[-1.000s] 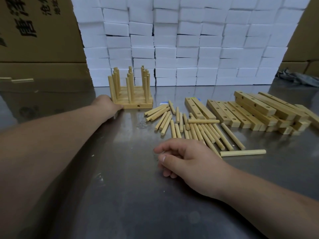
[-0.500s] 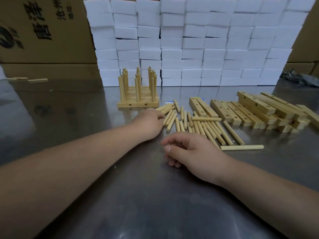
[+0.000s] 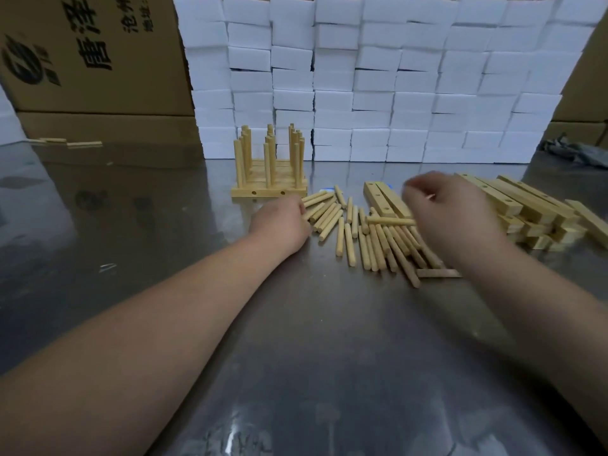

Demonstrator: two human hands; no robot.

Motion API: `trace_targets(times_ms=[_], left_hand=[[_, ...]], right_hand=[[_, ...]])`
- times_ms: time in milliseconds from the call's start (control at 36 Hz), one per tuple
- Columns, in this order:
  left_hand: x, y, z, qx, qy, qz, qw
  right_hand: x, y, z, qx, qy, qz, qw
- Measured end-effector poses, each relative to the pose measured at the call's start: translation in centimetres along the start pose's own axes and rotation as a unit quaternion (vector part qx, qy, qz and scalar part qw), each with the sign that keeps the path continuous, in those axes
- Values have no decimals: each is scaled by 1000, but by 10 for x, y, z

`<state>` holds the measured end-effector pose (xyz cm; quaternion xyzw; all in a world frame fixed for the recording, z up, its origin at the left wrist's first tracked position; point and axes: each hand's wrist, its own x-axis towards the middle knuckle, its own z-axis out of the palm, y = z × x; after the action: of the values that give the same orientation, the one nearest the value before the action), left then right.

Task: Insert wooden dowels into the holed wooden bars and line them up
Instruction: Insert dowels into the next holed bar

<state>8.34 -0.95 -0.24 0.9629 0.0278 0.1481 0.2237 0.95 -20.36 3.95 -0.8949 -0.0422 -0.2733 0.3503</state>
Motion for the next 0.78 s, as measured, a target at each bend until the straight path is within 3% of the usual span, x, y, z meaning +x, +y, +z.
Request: trace_targets(times_ms=[83,139,306,556,778], left_hand=[[1,0,-1,0,26,-18,999],[1,1,-2,-7,30,-16,999],[0,1,-5,-10,6,20,1000],[-1,-3,-7,-44,-1,31,999],[-2,-4,-5,-86,83,49,992]], right_hand=[[30,26,-24,-139,80,68,985],[42,46,-34,-226,90,129,961],[39,86,-28,-348,-37,254,902],[47,94,-21,-376,33,228,898],[44,87,-18,-378,51,171,908]])
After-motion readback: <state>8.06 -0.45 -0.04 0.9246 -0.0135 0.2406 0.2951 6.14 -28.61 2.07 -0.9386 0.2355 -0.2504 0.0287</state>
